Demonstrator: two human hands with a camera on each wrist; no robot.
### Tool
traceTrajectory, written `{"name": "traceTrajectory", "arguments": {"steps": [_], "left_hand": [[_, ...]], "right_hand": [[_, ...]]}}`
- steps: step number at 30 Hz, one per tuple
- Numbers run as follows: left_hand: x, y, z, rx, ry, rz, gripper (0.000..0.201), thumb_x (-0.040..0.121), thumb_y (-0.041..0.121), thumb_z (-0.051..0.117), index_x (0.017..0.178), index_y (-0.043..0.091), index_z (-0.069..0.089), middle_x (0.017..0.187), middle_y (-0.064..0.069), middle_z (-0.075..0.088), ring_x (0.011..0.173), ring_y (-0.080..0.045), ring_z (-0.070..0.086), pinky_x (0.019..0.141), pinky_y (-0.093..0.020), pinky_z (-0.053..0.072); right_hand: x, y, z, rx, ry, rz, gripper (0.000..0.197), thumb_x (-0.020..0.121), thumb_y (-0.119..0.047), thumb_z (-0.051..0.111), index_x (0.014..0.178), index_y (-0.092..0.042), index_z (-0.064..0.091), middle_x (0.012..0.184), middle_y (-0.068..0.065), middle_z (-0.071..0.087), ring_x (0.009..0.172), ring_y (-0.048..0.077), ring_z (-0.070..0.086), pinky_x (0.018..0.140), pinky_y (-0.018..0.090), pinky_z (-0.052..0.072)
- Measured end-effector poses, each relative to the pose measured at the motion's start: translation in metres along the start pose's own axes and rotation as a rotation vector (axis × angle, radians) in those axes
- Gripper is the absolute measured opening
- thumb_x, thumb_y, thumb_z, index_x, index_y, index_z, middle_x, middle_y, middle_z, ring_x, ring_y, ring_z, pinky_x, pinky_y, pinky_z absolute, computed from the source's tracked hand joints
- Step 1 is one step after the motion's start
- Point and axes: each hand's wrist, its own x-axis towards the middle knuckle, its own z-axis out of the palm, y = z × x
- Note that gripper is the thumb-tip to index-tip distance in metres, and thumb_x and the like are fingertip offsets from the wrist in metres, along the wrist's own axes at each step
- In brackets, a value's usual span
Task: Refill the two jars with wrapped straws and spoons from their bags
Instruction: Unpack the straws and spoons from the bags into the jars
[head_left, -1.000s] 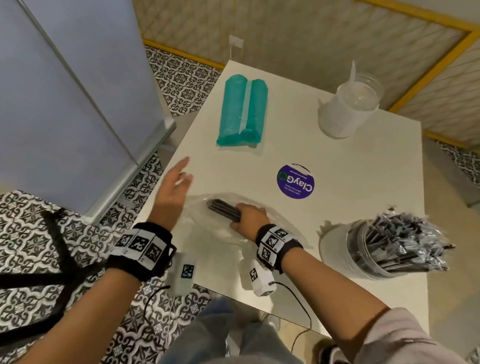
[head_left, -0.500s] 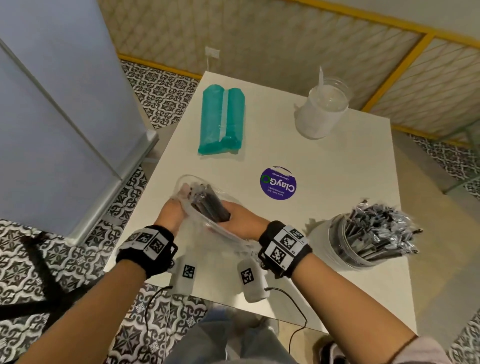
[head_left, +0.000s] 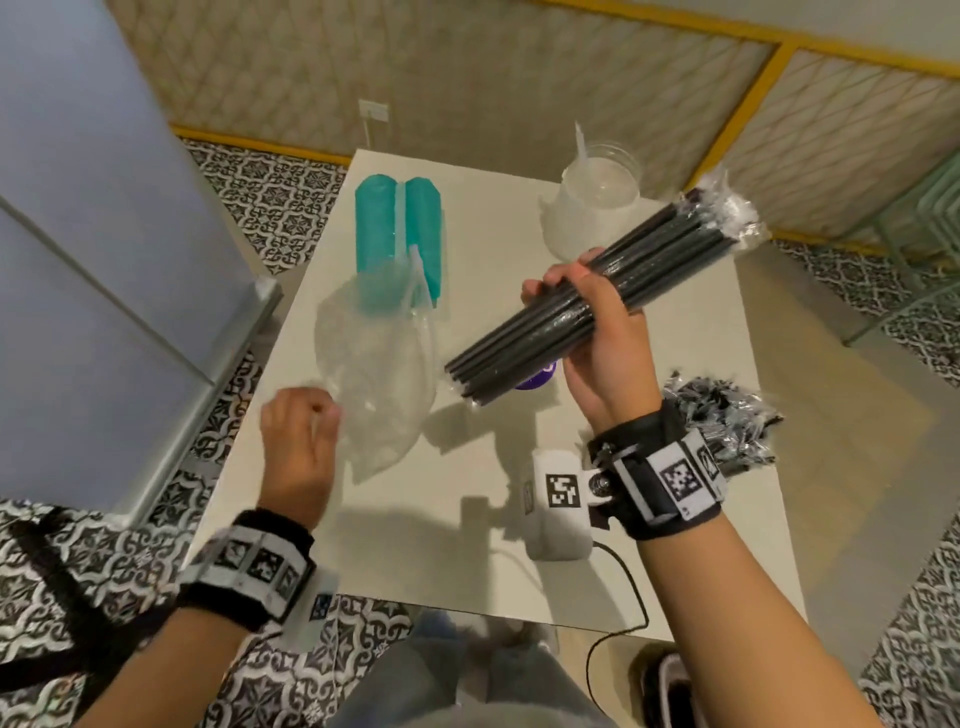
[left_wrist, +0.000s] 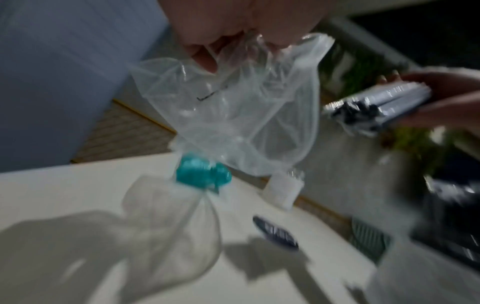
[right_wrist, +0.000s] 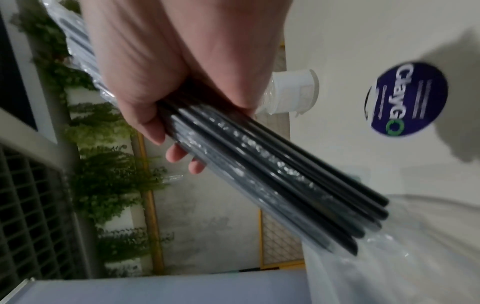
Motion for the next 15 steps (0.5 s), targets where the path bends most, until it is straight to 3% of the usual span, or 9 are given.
{"name": "traceTrajectory", "arguments": {"steps": [3,4,6,9,12,15], "left_hand": [[-0.042,-0.030,0.024,0.190,-0.238,0.051,0.036,0.098,0.037,0.030,0.087,0.012,0.053,0.089,-0.012,0.057,0.089,-0.022,0.048,0.081,-0.031,0.031],[-0.053,-0.045,0.030,0.259,-0.338,0.008,0.044,0.098,0.045,0.027,0.086,0.014,0.056,0.091,-0.012,0.061,0.090,-0.028,0.054,0.081,-0.032,0.032],[-0.068,-0.062,0.034,0.359,-0.498,-0.124,0.043,0.089,0.053,0.033,0.083,0.021,0.061,0.095,-0.007,0.063,0.090,-0.035,0.058,0.079,-0.039,0.039],[-0.074,-0.048,0.035,0.382,-0.464,-0.191,0.043,0.070,0.050,0.041,0.095,0.022,0.061,0.106,-0.005,0.060,0.101,-0.032,0.054,0.085,-0.044,0.038],[-0.063,-0.004,0.037,0.254,-0.361,-0.186,0.052,0.067,0.051,0.042,0.111,0.024,0.050,0.120,-0.002,0.050,0.116,-0.025,0.041,0.096,-0.037,0.025],[-0.046,0.056,0.060,0.007,-0.424,-0.109,0.052,0.065,0.057,0.051,0.113,0.041,0.040,0.125,0.003,0.041,0.119,-0.018,0.034,0.099,-0.028,0.025]], "right_hand": [[-0.013,0.004,-0.012,-0.098,0.068,0.042,0.013,0.090,0.000,0.053,0.086,-0.012,0.055,0.069,0.003,0.061,0.072,0.023,0.064,0.083,0.038,0.055],[-0.018,0.005,-0.015,-0.103,0.082,0.056,0.014,0.092,0.002,0.052,0.086,-0.011,0.054,0.068,0.003,0.060,0.069,0.022,0.063,0.077,0.035,0.057],[-0.027,0.006,-0.023,-0.096,0.110,0.080,0.014,0.092,0.005,0.050,0.088,-0.009,0.052,0.066,0.005,0.058,0.068,0.023,0.059,0.070,0.031,0.057],[-0.041,-0.002,-0.036,-0.163,0.147,0.082,0.010,0.088,0.001,0.056,0.090,-0.009,0.056,0.070,0.005,0.059,0.075,0.028,0.056,0.076,0.034,0.056],[-0.060,-0.022,-0.049,-0.251,0.118,0.069,0.012,0.087,0.001,0.054,0.087,-0.011,0.059,0.065,0.005,0.057,0.075,0.030,0.055,0.075,0.035,0.054],[-0.082,-0.052,-0.067,-0.374,0.020,0.046,0.013,0.083,-0.004,0.056,0.086,-0.015,0.061,0.064,0.003,0.058,0.069,0.029,0.059,0.075,0.039,0.053]]}}
